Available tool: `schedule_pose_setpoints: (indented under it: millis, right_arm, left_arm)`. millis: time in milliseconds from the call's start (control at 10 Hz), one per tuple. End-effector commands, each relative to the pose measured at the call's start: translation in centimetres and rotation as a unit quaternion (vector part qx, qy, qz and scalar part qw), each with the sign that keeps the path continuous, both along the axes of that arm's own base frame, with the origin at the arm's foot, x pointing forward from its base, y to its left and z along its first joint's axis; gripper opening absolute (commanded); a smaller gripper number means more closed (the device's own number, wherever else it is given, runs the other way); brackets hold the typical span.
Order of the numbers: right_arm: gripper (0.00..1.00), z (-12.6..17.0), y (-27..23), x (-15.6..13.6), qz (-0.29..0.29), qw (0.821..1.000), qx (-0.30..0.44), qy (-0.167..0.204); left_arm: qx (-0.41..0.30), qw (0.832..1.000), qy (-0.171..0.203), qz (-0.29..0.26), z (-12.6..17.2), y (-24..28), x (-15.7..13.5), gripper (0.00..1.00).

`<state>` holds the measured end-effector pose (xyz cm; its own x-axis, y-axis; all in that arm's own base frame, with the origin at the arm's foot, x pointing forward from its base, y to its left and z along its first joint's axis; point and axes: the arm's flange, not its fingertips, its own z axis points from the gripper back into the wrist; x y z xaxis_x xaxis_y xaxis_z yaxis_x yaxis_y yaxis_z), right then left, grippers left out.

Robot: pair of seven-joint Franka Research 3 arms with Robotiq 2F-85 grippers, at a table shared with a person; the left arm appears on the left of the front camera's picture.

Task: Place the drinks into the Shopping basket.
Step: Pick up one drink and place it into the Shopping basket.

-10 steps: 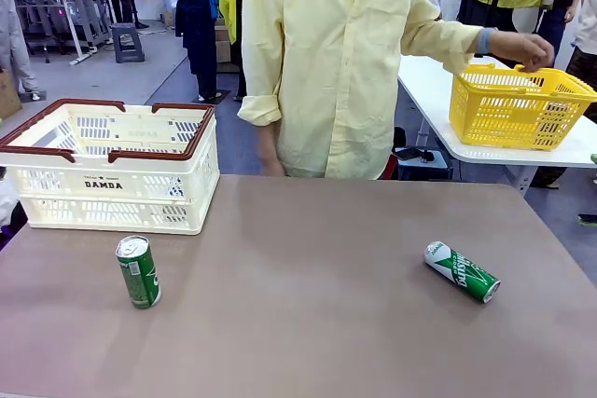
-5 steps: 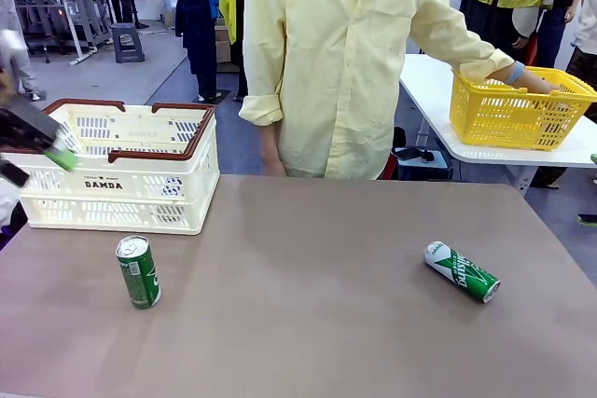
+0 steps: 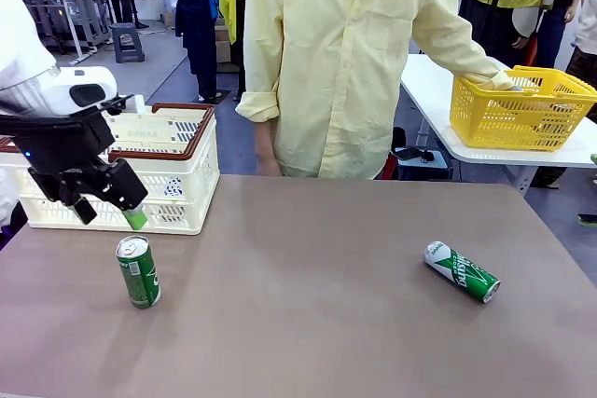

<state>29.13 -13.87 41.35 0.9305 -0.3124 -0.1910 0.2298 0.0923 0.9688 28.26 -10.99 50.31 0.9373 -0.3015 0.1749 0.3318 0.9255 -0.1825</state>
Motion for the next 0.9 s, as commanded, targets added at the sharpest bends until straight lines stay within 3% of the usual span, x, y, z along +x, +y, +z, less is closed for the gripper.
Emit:
schedule_pose_setpoints:
  millis: [0,100,200,300,500,800]
  right_arm:
    - [1.0,0.0,-0.1,-0.1,0.006,1.0,-0.002,-0.013]
    - [1.0,0.0,-0.1,-0.1,0.006,1.0,-0.002,-0.013]
    - [1.0,0.0,-0.1,-0.1,0.006,1.0,-0.002,-0.013]
    - [1.0,0.0,-0.1,-0.1,0.006,1.0,-0.002,-0.013]
    - [1.0,0.0,-0.1,-0.1,0.006,1.0,-0.002,-0.013]
    - [1.0,0.0,-0.1,-0.1,0.006,1.0,-0.002,-0.013]
  left_arm:
    - [-0.001,0.999,-0.019,0.028,1.0,1.2,0.0,1.0]
    - [0.0,1.0,0.0,0.0,0.0,0.0,0.0,1.0]
    - [0.005,1.0,-0.017,0.021,-1.0,-0.5,0.0,1.0]
    - [0.032,0.996,-0.01,0.08,-2.4,-1.1,-0.1,1.0]
    - [0.043,0.994,-0.009,0.096,-4.3,-1.8,-0.5,1.0]
    - [0.089,0.988,0.035,0.124,-7.7,-1.6,1.6,1.0]
